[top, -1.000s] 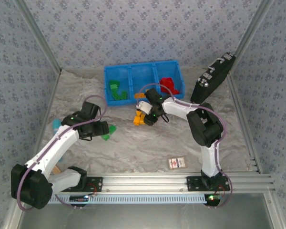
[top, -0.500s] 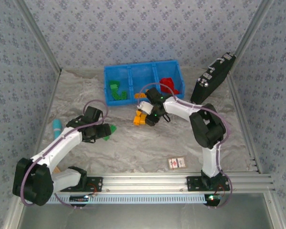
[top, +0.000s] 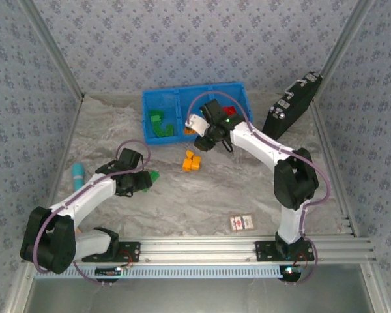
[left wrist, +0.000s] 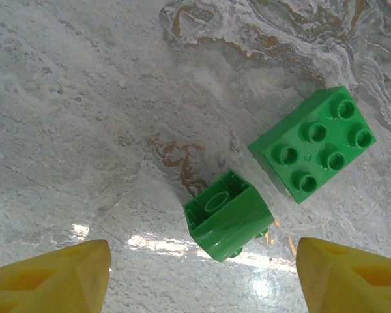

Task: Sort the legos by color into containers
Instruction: Pick up the lego from the middle-left of the table.

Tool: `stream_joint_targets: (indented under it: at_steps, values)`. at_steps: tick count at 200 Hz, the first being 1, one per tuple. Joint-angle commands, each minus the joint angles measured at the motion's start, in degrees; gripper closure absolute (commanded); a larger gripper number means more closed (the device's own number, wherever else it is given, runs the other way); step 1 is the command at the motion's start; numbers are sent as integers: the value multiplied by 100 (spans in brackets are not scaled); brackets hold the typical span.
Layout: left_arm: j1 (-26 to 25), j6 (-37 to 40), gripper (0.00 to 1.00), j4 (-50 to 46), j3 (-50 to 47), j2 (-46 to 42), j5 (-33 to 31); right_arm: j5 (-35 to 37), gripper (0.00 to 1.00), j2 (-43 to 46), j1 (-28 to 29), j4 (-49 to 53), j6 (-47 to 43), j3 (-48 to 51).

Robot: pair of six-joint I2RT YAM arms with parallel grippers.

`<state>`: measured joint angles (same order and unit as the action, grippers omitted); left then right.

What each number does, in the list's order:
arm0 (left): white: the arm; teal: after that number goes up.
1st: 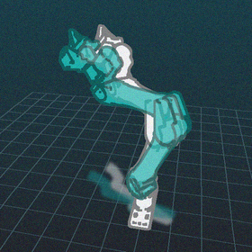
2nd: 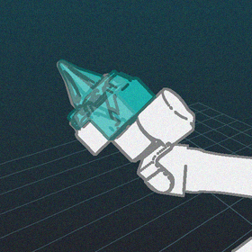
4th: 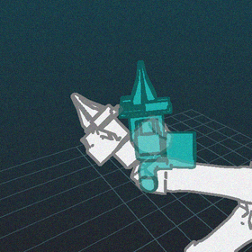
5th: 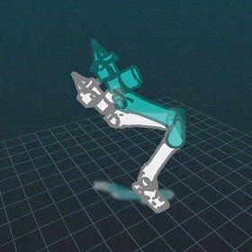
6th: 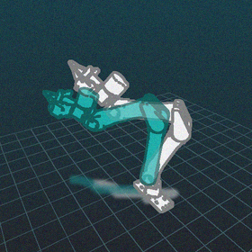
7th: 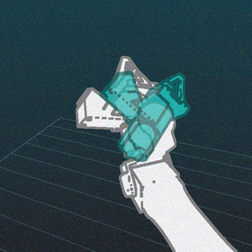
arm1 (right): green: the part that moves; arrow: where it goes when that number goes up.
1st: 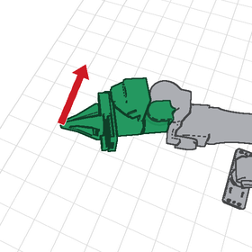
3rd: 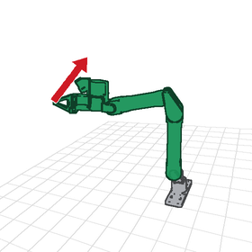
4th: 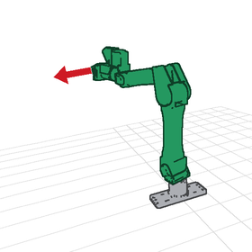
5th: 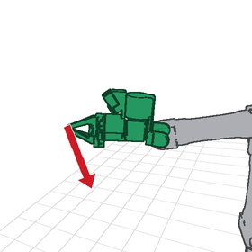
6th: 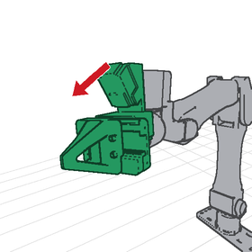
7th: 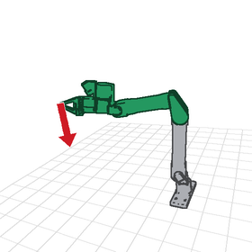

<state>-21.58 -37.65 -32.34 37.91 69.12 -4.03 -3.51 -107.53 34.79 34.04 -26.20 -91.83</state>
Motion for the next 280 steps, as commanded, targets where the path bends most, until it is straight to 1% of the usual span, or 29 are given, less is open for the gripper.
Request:
stream_joint_targets:
  at_steps: [1, 29, 54, 75, 99, 113, 135, 177, 201, 211, 254, 280]
  values:
    - [86, -78, 28, 211, -24, 15, -150, 489, 73, -337, -60, -336, 191, -516]
    - [102, -83, 31, 354, -27, 242, -60, 796, 73, -705, -124, -555, 297, -992]
    - [98, -111, 35, 496, -58, 415, 49, 840, 73, -1093, -197, -562, 325, -1373]
    - [101, -171, 35, 651, -146, 526, 96, 880, 72, -1425, -259, -513, 351, -1653]
    - [102, -234, 38, 789, -214, 686, 115, 826, 71, -1692, -322, -739, 420, -1763]
    - [101, -216, 41, 809, -183, 774, 130, 771, 69, -1823, -355, -772, 546, -1877]
    - [102, -173, 47, 782, -128, 864, 156, 712, 60, -1943, -369, -878, 658, -1961]
    - [102, -186, 56, 720, -245, 836, 235, 834, 52, -1989, -382, -933, 696, -1966]
    - [102, -259, 59, 749, -417, 762, 263, 851, 41, -1945, -420, -995, 713, -1917]
    - [100, -291, 61, 763, -474, 733, 288, 811, 39, -1939, -445, -1001, 691, -1925]
    - [102, -313, 72, 738, -548, 650, 354, 650, 36, -1920, -515, -919, 721, -2030]
    - [102, -322, 76, 695, -531, 541, 408, 642, 36, -1811, -513, -880, 739, -1964]
